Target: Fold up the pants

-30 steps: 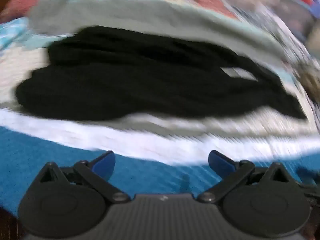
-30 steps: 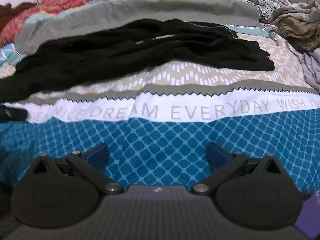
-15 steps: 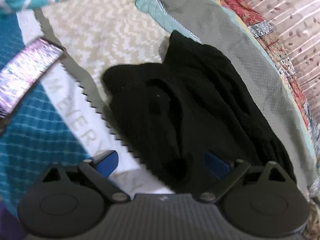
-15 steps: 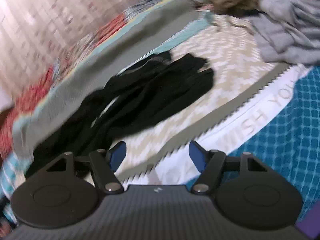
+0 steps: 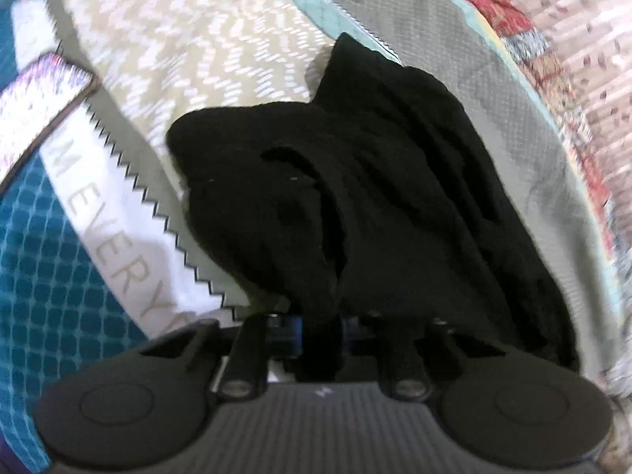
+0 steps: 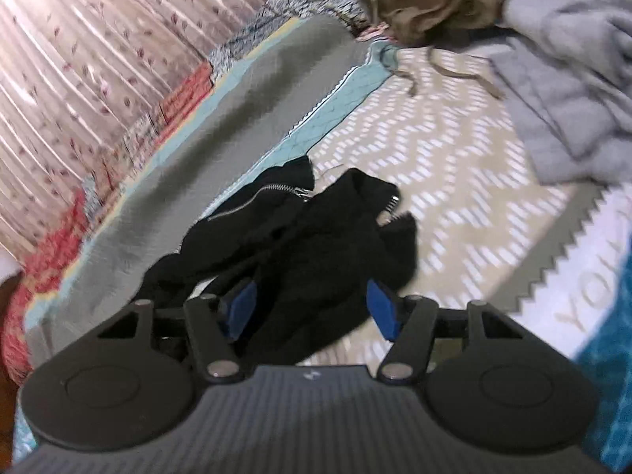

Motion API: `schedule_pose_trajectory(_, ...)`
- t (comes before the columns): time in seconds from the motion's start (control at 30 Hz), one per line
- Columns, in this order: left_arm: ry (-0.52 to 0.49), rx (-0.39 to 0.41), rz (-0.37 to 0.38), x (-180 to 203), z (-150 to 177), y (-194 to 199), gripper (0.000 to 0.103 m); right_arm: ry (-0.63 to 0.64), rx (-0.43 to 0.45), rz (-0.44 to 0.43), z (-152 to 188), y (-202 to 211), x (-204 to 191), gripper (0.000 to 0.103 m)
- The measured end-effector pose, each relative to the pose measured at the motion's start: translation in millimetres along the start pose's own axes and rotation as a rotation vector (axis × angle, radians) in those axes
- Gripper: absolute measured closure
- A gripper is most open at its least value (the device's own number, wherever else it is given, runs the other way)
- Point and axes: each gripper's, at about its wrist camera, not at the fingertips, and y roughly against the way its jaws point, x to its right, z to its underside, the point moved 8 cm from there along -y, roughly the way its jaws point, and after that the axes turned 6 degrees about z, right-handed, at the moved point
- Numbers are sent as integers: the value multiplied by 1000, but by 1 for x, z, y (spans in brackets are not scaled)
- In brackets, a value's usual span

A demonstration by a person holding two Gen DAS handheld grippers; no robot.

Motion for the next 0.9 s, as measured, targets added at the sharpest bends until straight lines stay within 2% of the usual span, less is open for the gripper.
schedule_pose_trajectory(0.1, 47, 5, 48, -8, -1, 23, 92, 10, 48, 81, -25, -13, -1, 39)
schedule_pose_trajectory(0.17, 58, 9, 77, -10, -2, 38, 92, 94, 127, 210, -40, -14, 1, 38)
schedule_pose_trajectory(0.2, 55, 11, 89, -10, 0, 44, 92, 111, 139, 246, -45, -13, 4, 37)
schedule_pose_trajectory(0.3, 44, 9, 105, -7, 3, 61, 92, 50, 117, 208, -46, -7, 22, 38)
schedule_pose_trajectory(0.37, 44, 6, 116, -5, 6, 68, 92, 19, 116, 224, -37, 0, 32, 38)
schedule_pose_trajectory(0.47, 51, 5, 132, 3, 10, 76, 92, -39, 100, 228, -10, 13, 40, 37)
schedule_pose_trajectory(0.57, 40, 8, 145, 6, 10, 83, 92, -109, 68, 192, 17, 21, 38, 37)
schedule_pose_trajectory(0.73, 49, 38, 172, 2, 11, 102, 92, -41, 22, 215, 5, -13, 20, 32)
schedule_pose_trajectory(0.77, 58, 39, 172, 0, 12, 104, 92, -5, 27, 237, 1, -20, 17, 40)
schedule_pose_trajectory(0.8, 66, 40, 169, 2, 13, 106, 92, 47, 37, 272, -4, -24, 14, 74)
schedule_pose_trajectory(0.83, 71, 39, 167, 1, 15, 108, 92, 78, 45, 299, -9, -23, 12, 77)
schedule_pose_trajectory(0.87, 69, 37, 163, 0, 17, 109, 92, 65, 69, 278, -17, -16, 11, 87)
schedule_pose_trajectory(0.9, 64, 33, 161, 1, 16, 110, 92, 47, 103, 249, -26, -3, 12, 89)
